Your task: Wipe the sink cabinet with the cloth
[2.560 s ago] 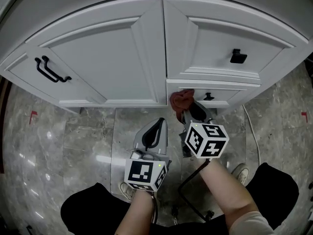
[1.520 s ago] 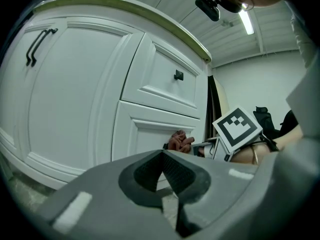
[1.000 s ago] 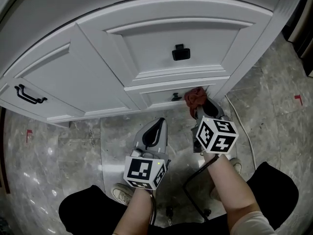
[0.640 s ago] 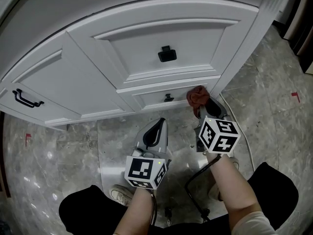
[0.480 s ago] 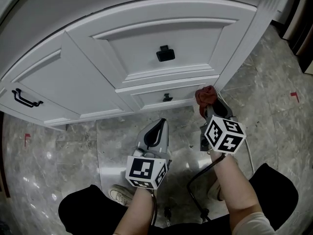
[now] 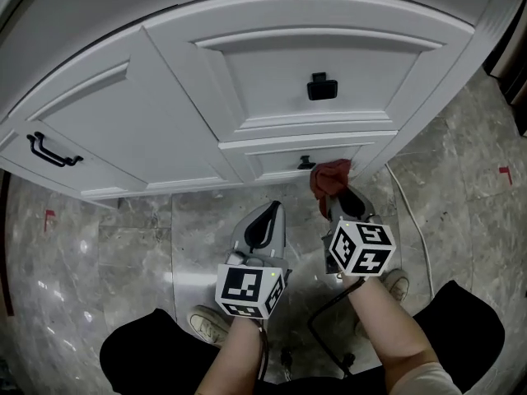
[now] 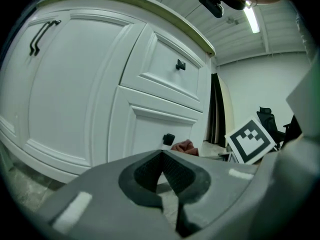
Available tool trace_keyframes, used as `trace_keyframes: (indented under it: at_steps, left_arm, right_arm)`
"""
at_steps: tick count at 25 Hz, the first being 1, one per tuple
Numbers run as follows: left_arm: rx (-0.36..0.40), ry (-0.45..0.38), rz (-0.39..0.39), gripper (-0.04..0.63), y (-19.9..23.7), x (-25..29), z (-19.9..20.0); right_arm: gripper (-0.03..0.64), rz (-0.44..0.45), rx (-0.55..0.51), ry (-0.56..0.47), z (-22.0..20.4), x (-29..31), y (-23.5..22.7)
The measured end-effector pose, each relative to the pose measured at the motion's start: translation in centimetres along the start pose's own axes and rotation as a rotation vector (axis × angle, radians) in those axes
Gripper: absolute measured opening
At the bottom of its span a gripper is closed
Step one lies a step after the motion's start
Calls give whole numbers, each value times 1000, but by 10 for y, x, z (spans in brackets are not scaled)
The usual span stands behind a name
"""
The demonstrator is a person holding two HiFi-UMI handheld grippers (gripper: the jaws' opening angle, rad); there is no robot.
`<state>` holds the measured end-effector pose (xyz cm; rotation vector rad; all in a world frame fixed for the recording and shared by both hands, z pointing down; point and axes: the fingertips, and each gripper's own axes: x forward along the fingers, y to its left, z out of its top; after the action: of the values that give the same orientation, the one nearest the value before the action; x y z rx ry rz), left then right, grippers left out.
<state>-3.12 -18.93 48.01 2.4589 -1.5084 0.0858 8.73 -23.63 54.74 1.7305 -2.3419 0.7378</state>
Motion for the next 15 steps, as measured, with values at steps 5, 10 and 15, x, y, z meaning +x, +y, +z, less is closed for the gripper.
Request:
trace_keyframes:
  at_steps: [5, 10, 15]
  left_arm:
    - [-18, 1, 66, 0, 37, -15, -5]
    - [-35, 5, 130, 0, 70, -34, -9]
    - [-62, -12, 182, 0, 93, -46, -5]
  right_arm:
    - [89, 155, -60, 23, -26, 24, 80]
    - [89, 240, -46, 35, -32, 50, 131]
    - [89, 254, -13, 28, -35, 72, 154]
